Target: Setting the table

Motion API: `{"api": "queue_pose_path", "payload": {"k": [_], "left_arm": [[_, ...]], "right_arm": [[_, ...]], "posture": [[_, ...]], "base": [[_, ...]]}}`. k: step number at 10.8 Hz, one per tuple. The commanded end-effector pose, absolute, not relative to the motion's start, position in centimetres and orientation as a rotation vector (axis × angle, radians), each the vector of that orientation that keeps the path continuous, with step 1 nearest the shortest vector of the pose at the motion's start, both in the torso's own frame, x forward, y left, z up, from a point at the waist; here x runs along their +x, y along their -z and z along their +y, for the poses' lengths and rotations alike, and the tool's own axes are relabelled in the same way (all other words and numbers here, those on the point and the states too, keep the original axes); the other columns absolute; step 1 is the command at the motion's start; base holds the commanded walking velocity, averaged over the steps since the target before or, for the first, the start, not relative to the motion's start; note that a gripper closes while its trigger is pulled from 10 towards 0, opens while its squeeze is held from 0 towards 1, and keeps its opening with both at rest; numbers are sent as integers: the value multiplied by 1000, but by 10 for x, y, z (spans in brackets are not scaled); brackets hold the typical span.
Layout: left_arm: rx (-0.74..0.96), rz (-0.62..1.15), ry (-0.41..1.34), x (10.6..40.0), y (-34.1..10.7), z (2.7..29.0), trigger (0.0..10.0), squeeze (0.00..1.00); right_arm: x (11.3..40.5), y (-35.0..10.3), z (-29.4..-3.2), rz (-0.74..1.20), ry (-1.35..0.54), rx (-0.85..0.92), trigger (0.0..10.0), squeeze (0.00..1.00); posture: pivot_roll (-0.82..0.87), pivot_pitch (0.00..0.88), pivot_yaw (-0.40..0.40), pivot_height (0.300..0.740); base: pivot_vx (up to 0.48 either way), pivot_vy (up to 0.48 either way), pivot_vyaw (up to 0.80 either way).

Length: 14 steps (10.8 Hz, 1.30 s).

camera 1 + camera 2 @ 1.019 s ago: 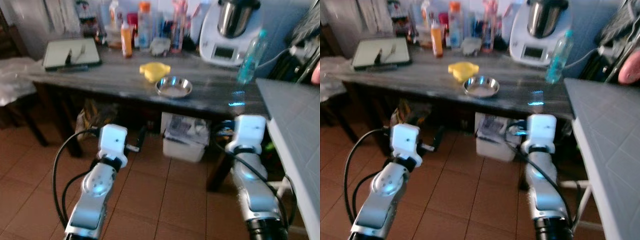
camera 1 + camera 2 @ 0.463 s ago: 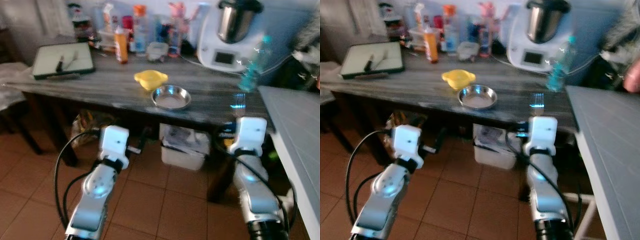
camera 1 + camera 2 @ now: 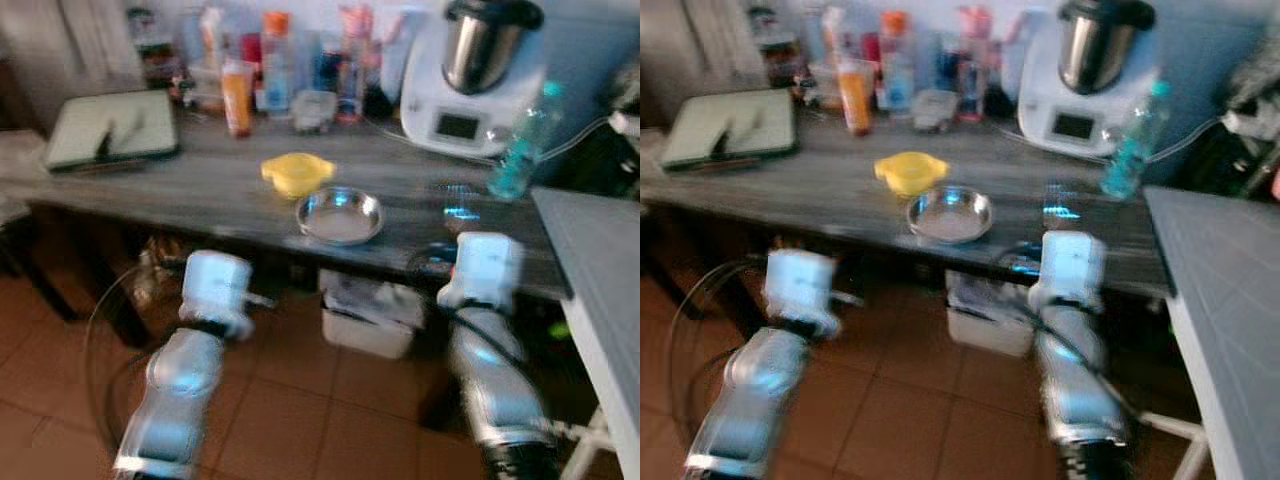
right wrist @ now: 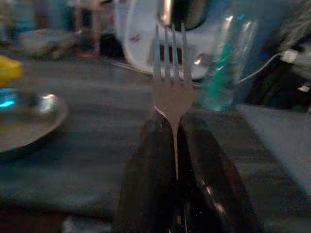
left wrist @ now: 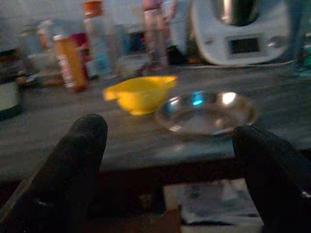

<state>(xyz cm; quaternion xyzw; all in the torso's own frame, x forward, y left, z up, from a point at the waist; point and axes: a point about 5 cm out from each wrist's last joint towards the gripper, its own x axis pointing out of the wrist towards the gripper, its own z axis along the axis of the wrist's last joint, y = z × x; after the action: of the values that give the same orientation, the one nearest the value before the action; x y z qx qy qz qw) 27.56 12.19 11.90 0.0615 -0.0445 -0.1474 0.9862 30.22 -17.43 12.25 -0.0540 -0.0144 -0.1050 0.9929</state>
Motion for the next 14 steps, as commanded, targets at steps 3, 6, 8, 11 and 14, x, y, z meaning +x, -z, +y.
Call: {"api": "queue_pose_path", "payload": {"k": [3, 6, 8, 11, 14], "left_arm": [[146, -93, 278, 277, -122, 131, 10000, 0], [150, -79, 279, 274, -120, 134, 10000, 0], [161, -65, 294, 268, -118, 139, 10000, 0], [166, -33, 362, 258, -115, 142, 10000, 0], [185, -16, 425, 248, -115, 141, 10000, 0]], "right_arm": [[305, -132, -164, -65, 187, -83, 10000, 0], [305, -131, -163, -57, 186, -73, 10000, 0], [304, -129, -160, -37, 181, -41, 10000, 0], [302, -124, -156, -2, 179, -5, 10000, 0], [304, -113, -148, 68, 164, 58, 10000, 0]], "posture": [[122, 0, -25, 740], [125, 0, -30, 740], [131, 0, -28, 740], [134, 10, -16, 740], [141, 40, -8, 740]], "base": [[384, 0, 0], [224, 0, 0], [0, 0, 0], [0, 0, 0], [0, 0, 0]]}}
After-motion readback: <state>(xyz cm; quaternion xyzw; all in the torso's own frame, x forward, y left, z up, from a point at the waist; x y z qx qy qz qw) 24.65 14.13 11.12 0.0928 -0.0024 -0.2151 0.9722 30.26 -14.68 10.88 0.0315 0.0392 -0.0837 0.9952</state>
